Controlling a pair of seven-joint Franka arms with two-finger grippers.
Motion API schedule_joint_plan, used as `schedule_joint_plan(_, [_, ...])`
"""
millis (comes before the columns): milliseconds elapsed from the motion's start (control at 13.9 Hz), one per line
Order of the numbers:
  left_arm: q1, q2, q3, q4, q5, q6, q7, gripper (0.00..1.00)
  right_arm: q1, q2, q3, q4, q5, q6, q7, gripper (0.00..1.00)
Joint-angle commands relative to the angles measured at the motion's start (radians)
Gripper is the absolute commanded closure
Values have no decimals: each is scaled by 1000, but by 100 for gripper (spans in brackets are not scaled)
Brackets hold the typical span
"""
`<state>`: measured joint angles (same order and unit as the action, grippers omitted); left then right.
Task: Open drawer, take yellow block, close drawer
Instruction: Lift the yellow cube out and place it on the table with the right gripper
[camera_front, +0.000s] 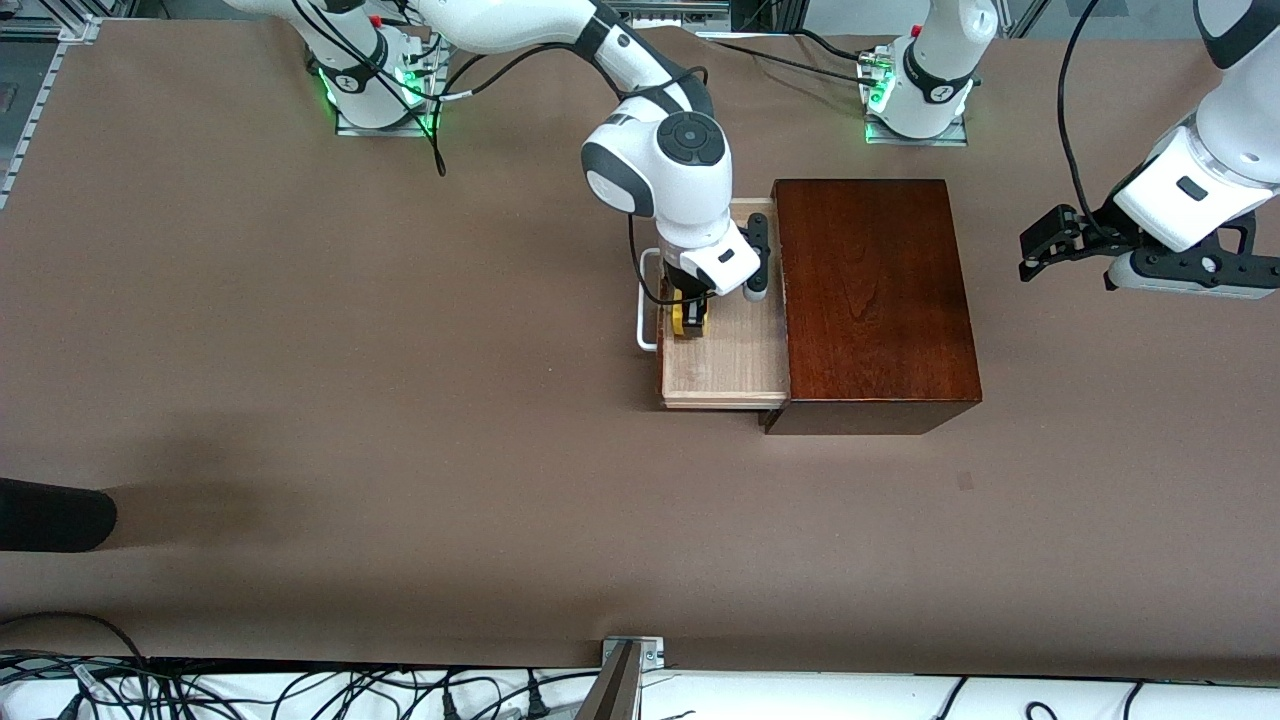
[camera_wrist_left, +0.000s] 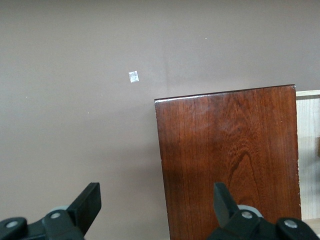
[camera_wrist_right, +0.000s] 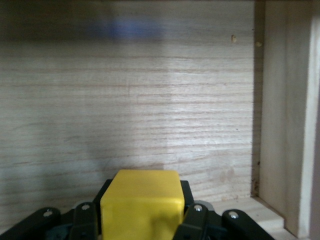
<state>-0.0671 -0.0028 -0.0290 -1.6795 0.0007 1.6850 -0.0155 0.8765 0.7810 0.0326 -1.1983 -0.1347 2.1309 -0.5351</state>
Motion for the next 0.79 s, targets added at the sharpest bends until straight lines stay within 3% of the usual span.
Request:
schedule_joint_plan(0, [-3, -5, -6, 11, -7, -14, 14, 0, 2, -19, 3, 142, -3, -178, 50, 100])
schedule_joint_plan(287, [-3, -5, -6, 12, -11, -14, 9, 0, -40, -147, -43, 164, 0, -235, 152, 100])
schedule_joint_plan(431, [-3, -6, -8, 12, -21, -14, 19, 0, -115, -190, -56, 164, 9, -290, 150, 100])
schedule_joint_plan(718, [-3, -6, -78, 12, -21, -18, 19, 0, -336, -238, -53, 157, 186, -333, 152, 100])
